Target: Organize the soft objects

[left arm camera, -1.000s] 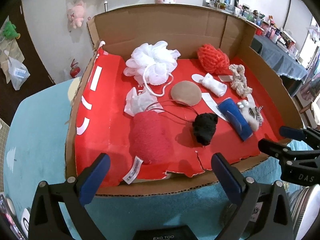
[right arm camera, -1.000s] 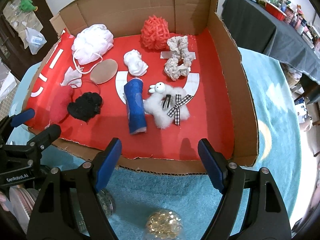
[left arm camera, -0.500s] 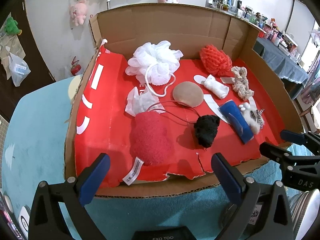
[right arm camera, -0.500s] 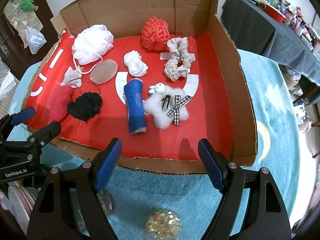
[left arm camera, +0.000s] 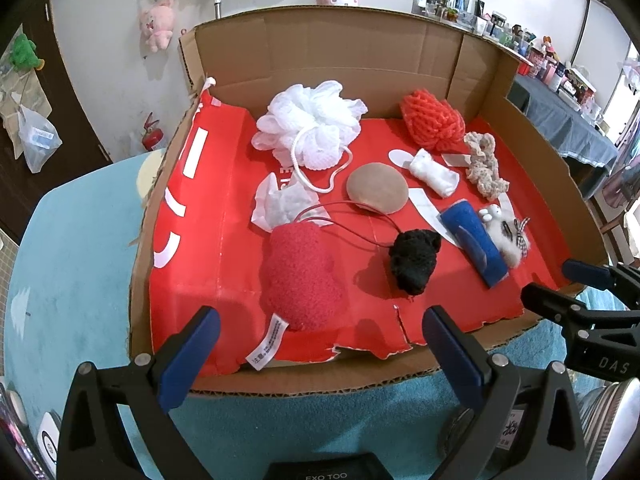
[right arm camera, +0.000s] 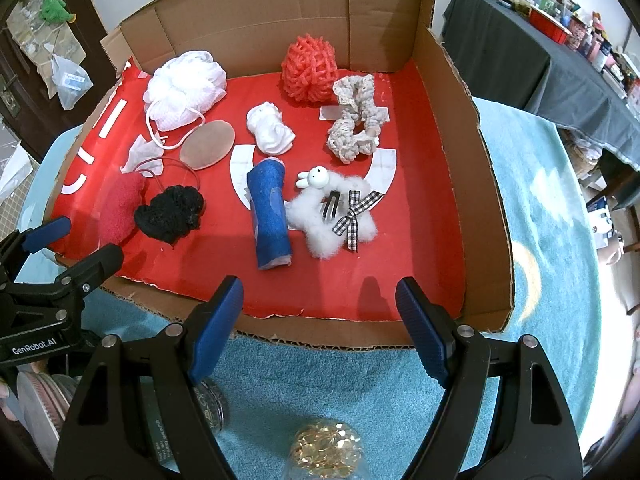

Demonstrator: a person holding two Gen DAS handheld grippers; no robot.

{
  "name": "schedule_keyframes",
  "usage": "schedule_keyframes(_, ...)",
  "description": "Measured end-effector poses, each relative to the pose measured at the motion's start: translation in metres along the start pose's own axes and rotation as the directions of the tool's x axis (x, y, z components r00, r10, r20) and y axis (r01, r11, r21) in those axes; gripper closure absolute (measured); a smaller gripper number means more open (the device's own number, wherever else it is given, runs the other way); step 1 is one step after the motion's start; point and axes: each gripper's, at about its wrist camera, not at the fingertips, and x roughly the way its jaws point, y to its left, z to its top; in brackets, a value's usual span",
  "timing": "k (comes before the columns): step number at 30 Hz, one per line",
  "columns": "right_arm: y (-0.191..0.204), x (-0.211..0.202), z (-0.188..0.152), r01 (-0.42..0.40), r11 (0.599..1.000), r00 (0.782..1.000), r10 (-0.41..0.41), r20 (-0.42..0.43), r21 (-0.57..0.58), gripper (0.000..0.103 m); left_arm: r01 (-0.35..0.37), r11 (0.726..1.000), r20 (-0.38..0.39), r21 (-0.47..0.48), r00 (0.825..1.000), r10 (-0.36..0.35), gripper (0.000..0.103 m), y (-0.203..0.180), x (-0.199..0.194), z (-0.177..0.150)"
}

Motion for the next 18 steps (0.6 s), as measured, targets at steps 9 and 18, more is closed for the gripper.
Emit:
schedule_keyframes(9, 0.0004, 0.0000, 0.0000, 0.002, 1.000, 1.000, -0.002, 0.001, -0.001, 0.025, -0.001, 1.000, -0.001, -0.001, 1.000, 0.001, 0.000, -0.0001, 0.0006, 0.0001)
schedule_keyframes(18, 0.0002, -0.0001, -0.0003, 0.002, 1.000, 1.000, -0.002, 0.002, -0.001, 0.025, -0.001, 1.000, -0.002, -0.001, 1.000, 0.001, 0.000, -0.0004, 0.0003, -0.0002)
